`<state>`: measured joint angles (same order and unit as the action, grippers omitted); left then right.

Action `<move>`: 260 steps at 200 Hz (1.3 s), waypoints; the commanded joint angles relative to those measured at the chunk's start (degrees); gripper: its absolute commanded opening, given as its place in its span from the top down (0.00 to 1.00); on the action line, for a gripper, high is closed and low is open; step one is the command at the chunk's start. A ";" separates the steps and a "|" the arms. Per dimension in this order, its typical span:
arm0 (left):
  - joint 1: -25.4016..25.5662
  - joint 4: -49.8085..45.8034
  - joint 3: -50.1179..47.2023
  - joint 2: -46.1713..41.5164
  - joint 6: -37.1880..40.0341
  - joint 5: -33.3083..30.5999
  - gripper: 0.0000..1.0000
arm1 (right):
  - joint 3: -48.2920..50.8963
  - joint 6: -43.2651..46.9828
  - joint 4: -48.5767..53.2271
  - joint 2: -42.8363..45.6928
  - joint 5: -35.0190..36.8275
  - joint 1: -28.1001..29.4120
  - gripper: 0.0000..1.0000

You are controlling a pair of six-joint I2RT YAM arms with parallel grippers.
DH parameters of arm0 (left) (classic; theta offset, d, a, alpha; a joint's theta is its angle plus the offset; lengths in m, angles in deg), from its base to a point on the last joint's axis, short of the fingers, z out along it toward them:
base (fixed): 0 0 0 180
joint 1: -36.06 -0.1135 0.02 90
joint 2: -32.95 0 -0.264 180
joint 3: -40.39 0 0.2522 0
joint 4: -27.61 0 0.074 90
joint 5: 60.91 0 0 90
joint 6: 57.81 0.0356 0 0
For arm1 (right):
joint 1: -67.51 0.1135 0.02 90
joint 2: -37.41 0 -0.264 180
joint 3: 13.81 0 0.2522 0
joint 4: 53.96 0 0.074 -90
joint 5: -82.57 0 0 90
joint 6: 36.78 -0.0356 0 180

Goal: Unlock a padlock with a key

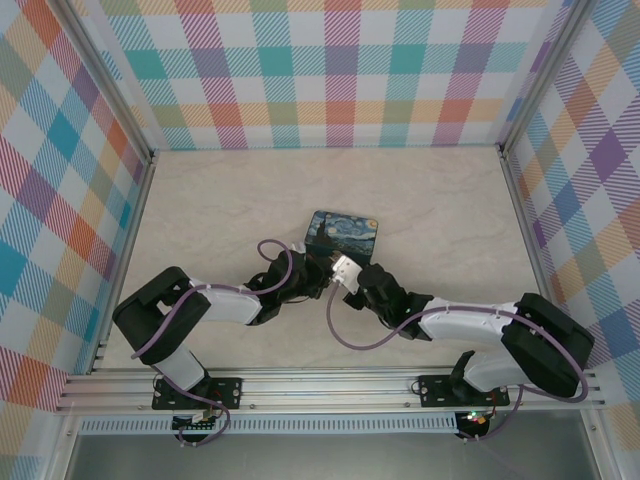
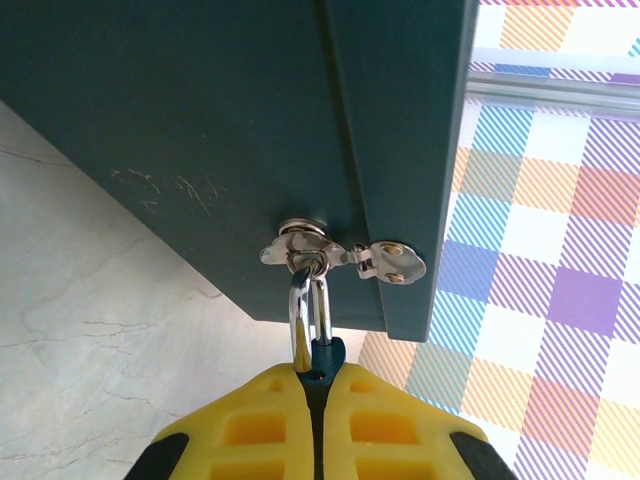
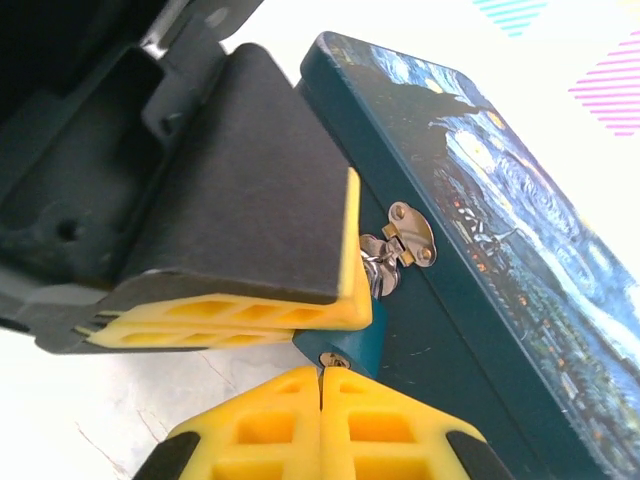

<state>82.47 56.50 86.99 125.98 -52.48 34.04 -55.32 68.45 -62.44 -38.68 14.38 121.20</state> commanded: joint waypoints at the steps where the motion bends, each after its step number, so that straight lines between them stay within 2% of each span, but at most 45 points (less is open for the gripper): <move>1: 0.30 1.01 0.64 -1.45 -0.15 0.41 1.00 | -0.23 -8.77 -1.59 0.72 -4.04 -0.94 1.00; 28: 0.29 0.78 0.43 -1.53 -0.03 0.15 1.00 | 0.84 -9.07 -2.47 0.77 -4.17 -1.34 1.00; 86: 0.27 0.13 0.89 -1.45 0.29 -0.12 1.00 | 0.69 -12.02 4.06 6.56 -12.16 -4.49 0.98; 120: 0.34 -0.94 1.09 -1.34 1.46 -0.42 1.00 | 1.07 -13.50 7.43 11.71 -17.78 -6.01 0.62; 134: 0.28 -1.98 1.09 -1.45 2.82 -0.73 1.00 | 1.21 -14.19 9.15 14.53 -20.02 -7.24 0.53; 156: 0.42 -5.82 1.65 -2.04 6.25 -1.04 1.00 | 0.82 -16.54 12.74 19.11 -22.19 -10.59 0.46; 185: 1.08 -11.15 2.06 -3.11 11.14 -2.26 1.00 | -2.19 -20.45 20.52 20.91 -23.09 -16.03 0.41; 211: 1.30 -10.62 0.96 -2.91 10.97 -2.41 1.00 | -3.98 -24.71 23.79 18.63 -29.86 -19.29 0.40; 234: 1.32 -9.09 0.78 -2.46 8.99 -1.75 1.00 | -0.94 -24.69 19.36 17.54 -34.53 -19.33 0.41; 260: 1.41 -9.23 1.52 -2.16 7.37 -1.01 1.00 | 6.52 -20.30 8.88 19.27 -29.79 -17.58 0.44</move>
<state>83.20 45.88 87.54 125.02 -43.63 32.84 -54.58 45.93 -45.46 -20.80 -15.63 102.12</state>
